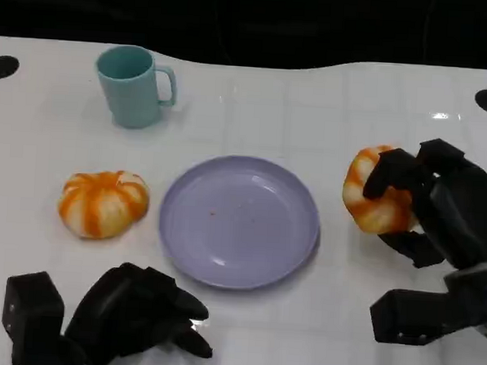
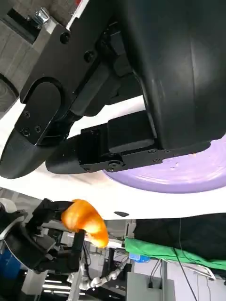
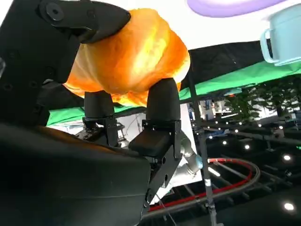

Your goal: Grasp the bread from the table and place it into the plate.

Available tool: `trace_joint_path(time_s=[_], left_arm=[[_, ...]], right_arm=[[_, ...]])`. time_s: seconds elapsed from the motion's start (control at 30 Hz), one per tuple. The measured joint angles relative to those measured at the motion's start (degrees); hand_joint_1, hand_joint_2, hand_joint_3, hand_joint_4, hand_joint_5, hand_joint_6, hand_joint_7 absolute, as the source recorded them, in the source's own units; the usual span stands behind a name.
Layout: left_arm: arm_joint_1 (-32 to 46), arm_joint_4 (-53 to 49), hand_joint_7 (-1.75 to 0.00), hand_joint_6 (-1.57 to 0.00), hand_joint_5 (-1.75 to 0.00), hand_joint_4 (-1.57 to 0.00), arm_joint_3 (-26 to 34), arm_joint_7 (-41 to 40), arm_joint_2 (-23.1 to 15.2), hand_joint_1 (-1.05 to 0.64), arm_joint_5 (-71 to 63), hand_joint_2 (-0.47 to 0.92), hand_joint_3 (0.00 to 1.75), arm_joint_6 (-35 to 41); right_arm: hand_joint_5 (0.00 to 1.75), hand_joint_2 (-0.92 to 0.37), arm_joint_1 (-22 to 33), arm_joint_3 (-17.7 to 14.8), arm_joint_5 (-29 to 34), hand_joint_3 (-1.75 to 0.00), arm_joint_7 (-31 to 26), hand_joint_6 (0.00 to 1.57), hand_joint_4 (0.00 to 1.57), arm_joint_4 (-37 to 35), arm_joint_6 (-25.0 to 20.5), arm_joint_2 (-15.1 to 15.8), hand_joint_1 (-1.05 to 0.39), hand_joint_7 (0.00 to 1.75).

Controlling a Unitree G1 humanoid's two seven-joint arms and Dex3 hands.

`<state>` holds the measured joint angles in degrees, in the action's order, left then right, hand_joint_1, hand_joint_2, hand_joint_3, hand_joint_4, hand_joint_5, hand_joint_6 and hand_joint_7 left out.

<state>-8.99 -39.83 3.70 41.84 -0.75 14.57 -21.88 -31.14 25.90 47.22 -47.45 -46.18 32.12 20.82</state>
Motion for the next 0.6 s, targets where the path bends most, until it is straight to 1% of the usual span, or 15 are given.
trace_joint_path(time_s=[0.13,0.2,0.37,0.5,0.6], left_arm=[[0.0,-0.03,-0.03,-1.57,-0.24,-1.57,0.0,0.01,-0.01,-1.05,0.03,0.76,0.0,-0.06],[0.0,-0.1,-0.03,-1.57,-0.24,-1.57,0.04,0.01,-0.04,-1.05,0.11,0.76,0.0,-0.04],[-0.03,-0.52,-0.03,-1.57,-0.24,-1.57,0.03,0.02,-0.08,-1.05,0.12,0.77,0.01,-0.16],[-0.03,-0.65,-0.03,-1.57,-0.24,-1.57,-0.02,0.02,-0.23,-1.05,0.03,0.76,0.0,-0.56],[-0.03,-0.76,-0.03,-1.57,-0.25,-1.57,-0.01,0.03,-0.26,-1.05,0.05,0.77,0.0,-0.57]], right_arm=[[1.75,-0.18,-0.53,0.0,-1.34,-1.53,3.52,0.78,1.02,1.48,1.49,-0.36,-0.11,1.75],[1.75,-0.17,-1.25,0.0,-2.09,-1.55,5.43,0.79,1.02,2.66,1.71,-1.07,-0.12,1.75],[1.75,-0.17,-3.35,0.25,-2.6,-1.54,9.64,0.79,1.02,4.5,1.79,-3.98,-0.14,1.73],[1.75,-0.19,-4.57,1.05,-2.2,-1.54,11.42,0.8,1.02,4.65,1.79,-6.48,-0.16,1.71],[1.75,-0.19,-5.06,1.74,-2.13,-1.52,13.0,0.79,1.01,4.56,1.89,-8.1,-0.16,1.72]])
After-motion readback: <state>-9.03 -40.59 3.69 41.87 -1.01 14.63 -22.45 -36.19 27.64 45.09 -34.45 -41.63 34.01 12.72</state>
